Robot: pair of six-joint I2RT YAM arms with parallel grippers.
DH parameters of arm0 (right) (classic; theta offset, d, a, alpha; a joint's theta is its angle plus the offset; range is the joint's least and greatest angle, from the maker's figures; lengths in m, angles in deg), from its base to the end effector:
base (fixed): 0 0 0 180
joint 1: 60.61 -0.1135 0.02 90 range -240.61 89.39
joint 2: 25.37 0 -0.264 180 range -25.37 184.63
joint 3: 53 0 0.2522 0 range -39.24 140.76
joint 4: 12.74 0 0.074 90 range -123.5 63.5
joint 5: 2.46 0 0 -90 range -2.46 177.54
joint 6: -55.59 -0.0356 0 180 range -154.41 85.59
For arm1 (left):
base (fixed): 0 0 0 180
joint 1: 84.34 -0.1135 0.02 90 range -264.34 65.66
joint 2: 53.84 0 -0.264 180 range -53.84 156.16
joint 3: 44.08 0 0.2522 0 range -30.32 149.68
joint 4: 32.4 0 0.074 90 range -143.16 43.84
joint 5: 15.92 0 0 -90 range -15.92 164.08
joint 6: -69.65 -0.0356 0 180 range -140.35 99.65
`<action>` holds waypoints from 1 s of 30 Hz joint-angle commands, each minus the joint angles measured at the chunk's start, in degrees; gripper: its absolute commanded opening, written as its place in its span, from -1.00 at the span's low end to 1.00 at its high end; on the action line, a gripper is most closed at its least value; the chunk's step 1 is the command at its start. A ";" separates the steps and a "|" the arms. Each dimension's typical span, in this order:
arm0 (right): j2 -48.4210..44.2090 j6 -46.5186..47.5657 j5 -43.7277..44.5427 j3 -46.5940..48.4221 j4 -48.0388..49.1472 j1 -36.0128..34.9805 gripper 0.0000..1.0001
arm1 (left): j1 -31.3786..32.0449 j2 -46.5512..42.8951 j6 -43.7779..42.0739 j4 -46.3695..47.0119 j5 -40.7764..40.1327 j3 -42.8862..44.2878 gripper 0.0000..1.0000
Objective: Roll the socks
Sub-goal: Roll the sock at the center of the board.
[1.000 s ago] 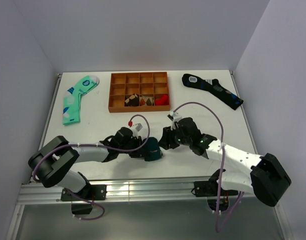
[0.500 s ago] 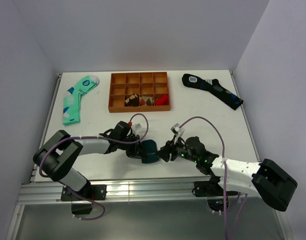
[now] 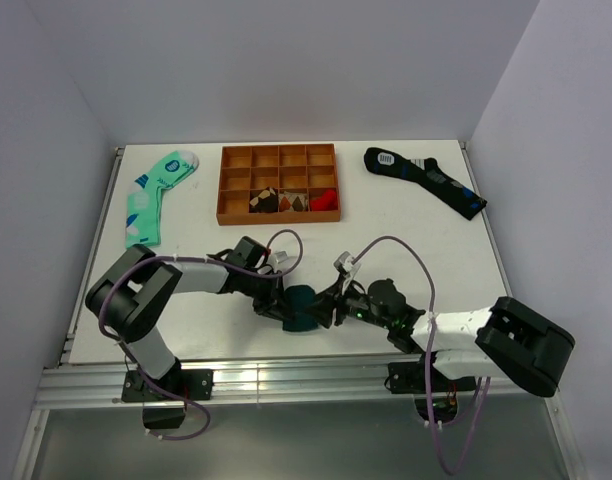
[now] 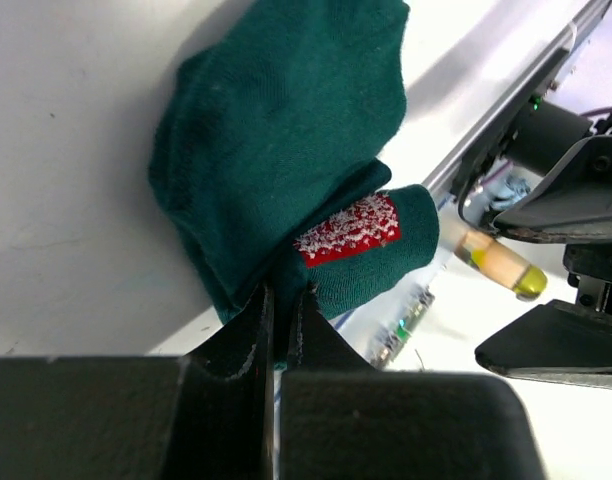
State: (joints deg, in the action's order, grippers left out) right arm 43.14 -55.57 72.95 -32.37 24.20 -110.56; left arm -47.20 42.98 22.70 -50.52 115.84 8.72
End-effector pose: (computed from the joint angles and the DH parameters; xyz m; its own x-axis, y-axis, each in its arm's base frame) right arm 0.1211 0.1580 0.1515 -0.4387 0.0210 -0.8984 -0.7952 0.4566 0.3990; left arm 0.2086 -0.1878 0.1115 -0.9918 0.1124 0.0605 0.0293 0.6616 -0.7493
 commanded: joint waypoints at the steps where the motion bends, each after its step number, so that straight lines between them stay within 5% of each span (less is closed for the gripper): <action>1: 0.75 3.15 0.44 -0.28 5.56 -1.28 0.11 | 0.12 4.61 -5.17 -11.37 -6.95 -2.40 -0.99; 19: 9.45 3.94 4.21 -3.53 13.19 -6.56 0.08 | -1.20 5.58 -6.31 -12.95 -6.51 -1.17 -0.99; 30: 3.91 5.96 11.42 -0.90 4.94 -12.97 0.11 | -1.20 5.49 -6.40 -13.04 -6.69 -1.17 -0.99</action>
State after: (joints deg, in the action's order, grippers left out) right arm 48.23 -51.22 81.80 -35.34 30.14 -122.36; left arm -48.42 45.45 20.78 -57.49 120.98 9.88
